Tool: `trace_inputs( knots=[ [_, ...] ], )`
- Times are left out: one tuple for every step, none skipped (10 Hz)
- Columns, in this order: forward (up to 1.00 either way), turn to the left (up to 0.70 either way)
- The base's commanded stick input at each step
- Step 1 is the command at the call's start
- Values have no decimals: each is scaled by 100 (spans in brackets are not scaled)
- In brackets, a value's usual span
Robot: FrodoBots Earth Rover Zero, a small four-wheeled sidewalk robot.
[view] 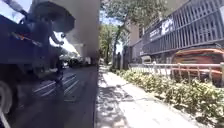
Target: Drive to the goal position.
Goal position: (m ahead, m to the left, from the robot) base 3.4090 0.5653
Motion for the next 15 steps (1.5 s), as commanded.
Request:
trace_inputs(
  knots=[
    [70, 0],
    [70, 0],
    [70, 0],
    [70, 0],
    [70, 0],
    [70, -13],
    [70, -14],
    [70, -14],
    [70, -13],
    [70, 0],
    [70, 0],
    [70, 0],
    [70, 0],
    [70, 0],
    [70, 0]
  ],
)
